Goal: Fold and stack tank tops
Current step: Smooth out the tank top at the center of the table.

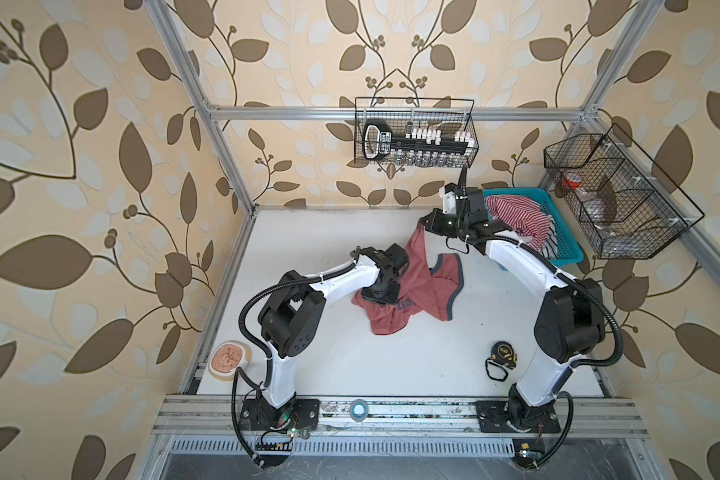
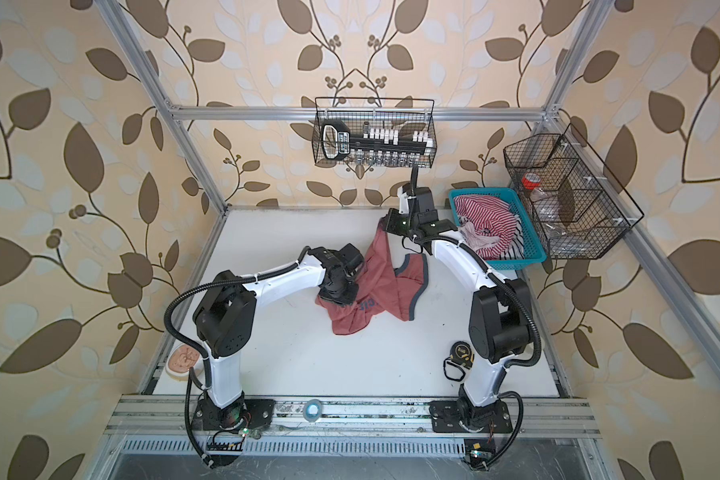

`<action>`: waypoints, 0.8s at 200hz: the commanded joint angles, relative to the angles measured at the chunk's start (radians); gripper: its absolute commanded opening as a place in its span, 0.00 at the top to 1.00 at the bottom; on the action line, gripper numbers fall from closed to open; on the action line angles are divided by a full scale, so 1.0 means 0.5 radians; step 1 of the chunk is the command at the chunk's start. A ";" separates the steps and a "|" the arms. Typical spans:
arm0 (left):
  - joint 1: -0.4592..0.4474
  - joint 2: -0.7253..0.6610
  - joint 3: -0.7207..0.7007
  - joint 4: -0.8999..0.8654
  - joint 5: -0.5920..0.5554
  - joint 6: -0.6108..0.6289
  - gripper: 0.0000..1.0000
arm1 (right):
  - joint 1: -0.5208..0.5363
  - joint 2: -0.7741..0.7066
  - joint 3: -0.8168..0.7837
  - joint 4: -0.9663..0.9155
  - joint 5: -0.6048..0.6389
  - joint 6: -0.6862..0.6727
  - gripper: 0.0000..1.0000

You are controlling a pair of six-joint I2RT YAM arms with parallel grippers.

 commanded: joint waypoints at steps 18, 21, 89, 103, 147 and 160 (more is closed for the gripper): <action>0.187 -0.264 -0.050 -0.109 0.024 0.178 1.00 | 0.002 -0.068 -0.104 0.014 -0.040 -0.040 1.00; 0.194 -0.258 -0.045 -0.111 0.033 0.185 1.00 | 0.001 -0.066 -0.109 0.013 -0.040 -0.039 1.00; 0.311 -0.059 0.129 -0.153 0.086 0.167 0.62 | 0.000 -0.004 -0.195 0.044 -0.101 -0.026 1.00; 0.330 -0.126 0.147 -0.160 0.046 0.149 0.58 | 0.005 -0.001 -0.198 0.041 -0.101 -0.032 1.00; 0.328 -0.388 0.138 -0.176 0.172 0.094 0.54 | 0.005 0.009 -0.205 0.044 -0.114 -0.037 1.00; 0.325 -0.470 0.087 -0.146 0.218 0.058 0.54 | 0.004 0.019 -0.203 0.050 -0.119 -0.037 1.00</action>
